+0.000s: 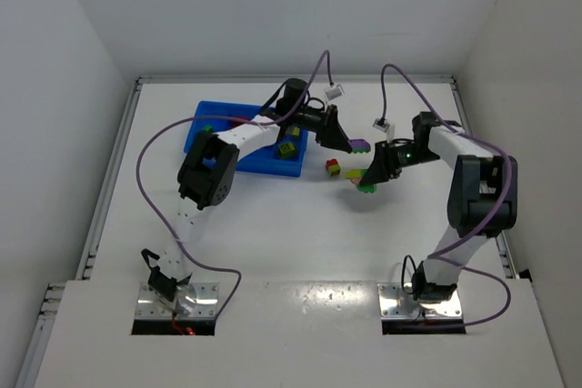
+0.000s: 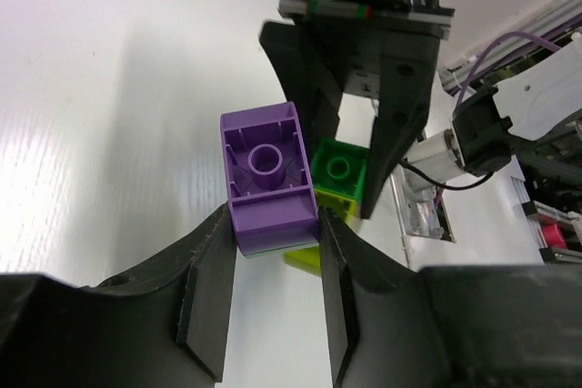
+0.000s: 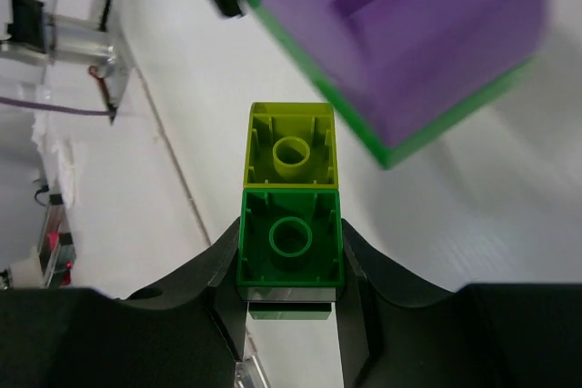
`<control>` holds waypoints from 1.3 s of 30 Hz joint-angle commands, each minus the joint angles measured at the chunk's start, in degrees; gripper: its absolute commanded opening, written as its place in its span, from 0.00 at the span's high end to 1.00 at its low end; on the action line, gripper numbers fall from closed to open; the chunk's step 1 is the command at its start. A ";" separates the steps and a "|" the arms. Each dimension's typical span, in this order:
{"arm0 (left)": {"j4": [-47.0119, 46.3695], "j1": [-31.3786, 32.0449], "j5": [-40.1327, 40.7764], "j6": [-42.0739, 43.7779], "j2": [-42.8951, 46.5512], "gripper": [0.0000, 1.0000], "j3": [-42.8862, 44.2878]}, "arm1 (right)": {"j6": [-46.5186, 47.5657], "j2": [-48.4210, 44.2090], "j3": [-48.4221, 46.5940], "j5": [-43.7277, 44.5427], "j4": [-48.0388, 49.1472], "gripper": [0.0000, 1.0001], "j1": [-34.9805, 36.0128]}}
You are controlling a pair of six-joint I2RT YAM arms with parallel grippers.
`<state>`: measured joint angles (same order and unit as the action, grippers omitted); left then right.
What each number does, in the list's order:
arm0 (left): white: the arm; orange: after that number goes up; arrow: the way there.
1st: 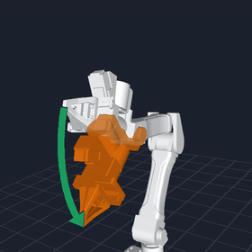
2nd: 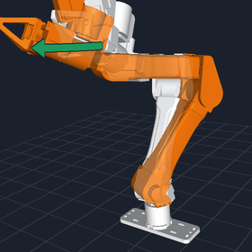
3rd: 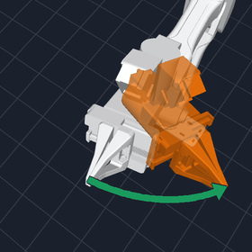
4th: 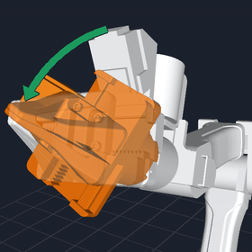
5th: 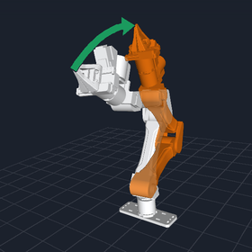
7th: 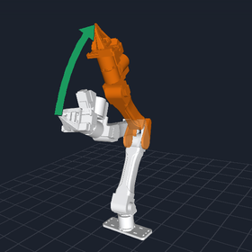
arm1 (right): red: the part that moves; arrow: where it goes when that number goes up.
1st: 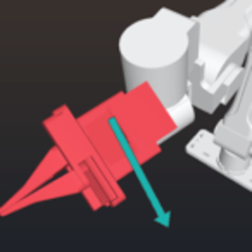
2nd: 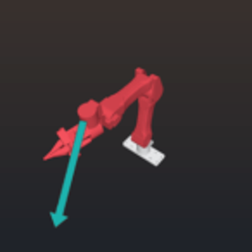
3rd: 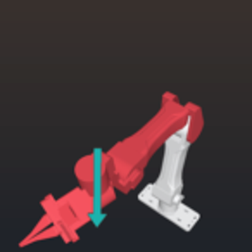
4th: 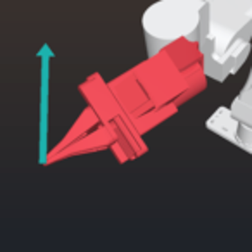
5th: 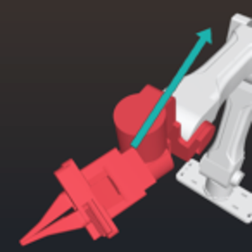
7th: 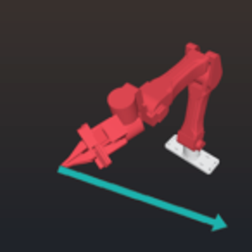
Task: Sort the legos into containers by color
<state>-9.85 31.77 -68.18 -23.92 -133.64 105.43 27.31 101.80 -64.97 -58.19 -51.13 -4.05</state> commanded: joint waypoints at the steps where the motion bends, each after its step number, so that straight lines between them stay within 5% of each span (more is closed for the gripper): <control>1: 0.00 -0.48 0.42 2.04 3.12 1.00 -1.10 | -7.87 1.90 -3.14 2.91 7.62 0.69 0.27; 5: -0.52 -1.62 -0.81 0.81 3.74 1.00 -2.41 | -12.01 5.77 -5.42 1.70 8.86 0.41 0.28; 10: -6.93 -2.15 -3.97 -4.45 4.80 1.00 -6.10 | -12.02 6.39 -7.45 -5.61 9.39 0.31 0.28; 16: -8.17 -2.77 -8.89 -6.30 6.47 1.00 -7.34 | -7.98 7.63 -10.53 -17.90 5.44 0.31 -0.25; 29: -5.37 -2.24 -12.58 -5.70 7.52 1.00 -6.29 | -5.34 10.09 -14.04 -18.45 4.73 0.37 1.42; 39: -0.09 -1.71 -13.73 -2.27 6.99 1.00 -4.53 | -5.34 9.56 -15.63 -20.12 5.26 0.66 1.42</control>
<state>-10.41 29.28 -78.24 -28.01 -129.78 98.80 20.08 111.90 -78.13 -75.18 -47.86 -2.63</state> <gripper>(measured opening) 0.424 0.377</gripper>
